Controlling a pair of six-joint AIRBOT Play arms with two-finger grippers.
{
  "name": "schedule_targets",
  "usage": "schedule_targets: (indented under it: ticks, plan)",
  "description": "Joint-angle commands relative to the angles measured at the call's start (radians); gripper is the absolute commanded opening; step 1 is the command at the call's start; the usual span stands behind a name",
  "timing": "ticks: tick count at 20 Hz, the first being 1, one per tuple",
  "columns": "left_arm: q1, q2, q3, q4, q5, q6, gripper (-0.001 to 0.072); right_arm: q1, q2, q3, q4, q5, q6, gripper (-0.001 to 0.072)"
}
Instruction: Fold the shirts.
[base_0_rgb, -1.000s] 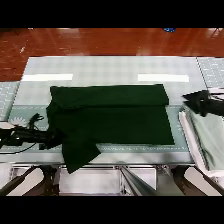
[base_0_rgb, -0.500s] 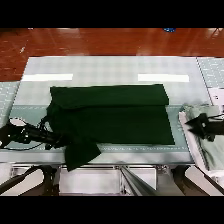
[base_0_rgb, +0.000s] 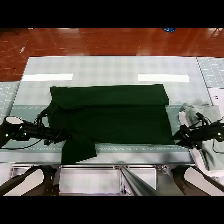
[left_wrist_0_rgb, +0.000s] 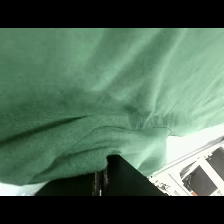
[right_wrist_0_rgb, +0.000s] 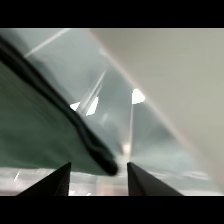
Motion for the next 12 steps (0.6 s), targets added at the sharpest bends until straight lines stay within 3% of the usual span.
schedule_targets:
  ticks: [1,3,5,6,9,12]
  plan:
    - [0.000,0.003,0.001,-0.010,-0.014,0.000,0.0019,0.090,-0.083,-0.005,0.092,-0.098,-0.014,0.0409]
    - [0.000,0.004,0.003,-0.010,-0.014,0.000,0.0019,0.153,-0.105,-0.003,0.182,-0.176,-0.046,0.0372]
    - [0.000,0.005,0.023,-0.010,-0.026,0.000,0.0019,0.182,-0.105,0.038,0.240,-0.174,-0.100,0.0086]
    - [0.000,0.005,0.050,-0.010,-0.037,0.000,0.0019,0.184,-0.103,0.075,0.260,-0.137,-0.141,0.0029]
    - [0.000,0.005,0.179,-0.028,-0.064,0.000,0.0019,0.183,-0.103,0.208,0.232,-0.038,-0.148,0.0029]
    - [-0.010,-0.019,0.336,-0.032,-0.033,-0.041,0.0018,0.185,-0.116,0.328,0.266,-0.061,-0.130,0.0029]
